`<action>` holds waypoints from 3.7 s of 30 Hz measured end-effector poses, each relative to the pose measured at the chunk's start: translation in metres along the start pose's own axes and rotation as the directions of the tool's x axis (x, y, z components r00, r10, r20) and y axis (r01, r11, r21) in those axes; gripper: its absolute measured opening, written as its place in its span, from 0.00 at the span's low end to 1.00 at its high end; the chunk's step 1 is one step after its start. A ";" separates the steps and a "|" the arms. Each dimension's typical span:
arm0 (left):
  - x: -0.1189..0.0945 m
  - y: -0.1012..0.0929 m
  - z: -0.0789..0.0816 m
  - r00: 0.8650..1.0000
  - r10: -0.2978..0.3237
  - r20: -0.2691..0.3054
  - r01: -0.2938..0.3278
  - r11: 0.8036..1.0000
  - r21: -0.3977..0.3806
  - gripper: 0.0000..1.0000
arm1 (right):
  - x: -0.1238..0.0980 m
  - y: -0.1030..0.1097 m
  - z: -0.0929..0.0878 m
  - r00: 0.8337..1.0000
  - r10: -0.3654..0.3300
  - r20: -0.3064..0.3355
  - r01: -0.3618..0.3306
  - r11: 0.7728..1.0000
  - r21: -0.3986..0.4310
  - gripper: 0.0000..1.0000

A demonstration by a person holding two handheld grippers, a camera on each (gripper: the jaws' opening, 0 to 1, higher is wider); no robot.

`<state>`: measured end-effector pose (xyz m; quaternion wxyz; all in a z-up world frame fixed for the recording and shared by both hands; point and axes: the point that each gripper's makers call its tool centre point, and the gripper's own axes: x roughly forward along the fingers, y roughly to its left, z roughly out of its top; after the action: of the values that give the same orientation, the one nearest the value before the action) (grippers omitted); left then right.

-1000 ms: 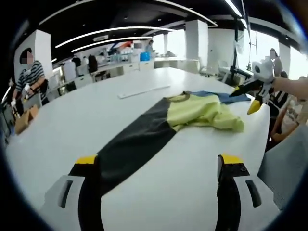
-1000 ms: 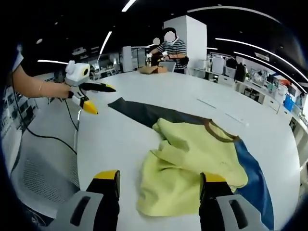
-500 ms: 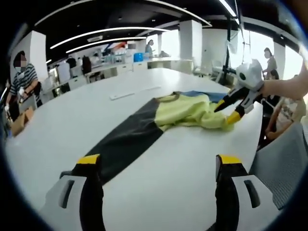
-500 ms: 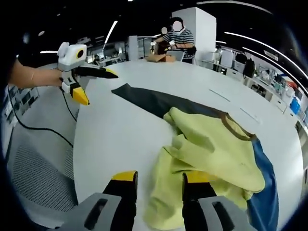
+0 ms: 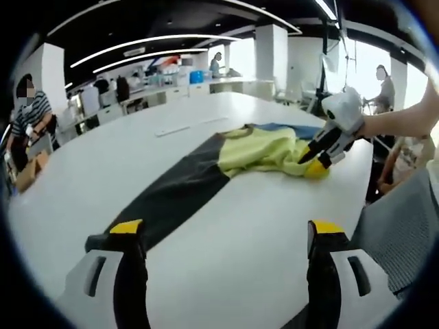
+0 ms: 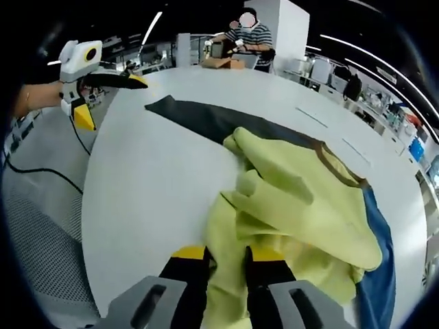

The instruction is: Fold the garment on the visible template until the final outline fits inside the template.

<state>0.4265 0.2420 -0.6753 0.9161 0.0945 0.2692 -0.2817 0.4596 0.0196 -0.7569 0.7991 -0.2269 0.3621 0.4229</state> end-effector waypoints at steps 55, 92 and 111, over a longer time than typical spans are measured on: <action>0.007 -0.008 -0.008 1.000 -0.016 -0.020 0.015 0.999 -0.045 0.73 | -0.021 -0.139 0.045 0.990 -0.093 0.109 0.057 0.954 0.293 0.00; 0.027 -0.020 0.015 0.997 -0.072 0.012 0.072 0.996 -0.047 0.55 | -0.022 -0.142 0.029 0.983 -0.137 0.124 0.064 0.880 0.471 0.25; 0.088 -0.069 0.067 0.974 -0.208 0.093 0.208 0.978 0.005 0.49 | -0.068 -0.143 0.000 0.975 -0.183 0.128 0.105 0.881 0.462 0.39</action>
<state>0.4785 0.1224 -0.6685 0.8934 0.0502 0.2354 -0.3793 0.5534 -0.0922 -0.6961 0.8866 -0.0246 0.3643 0.2840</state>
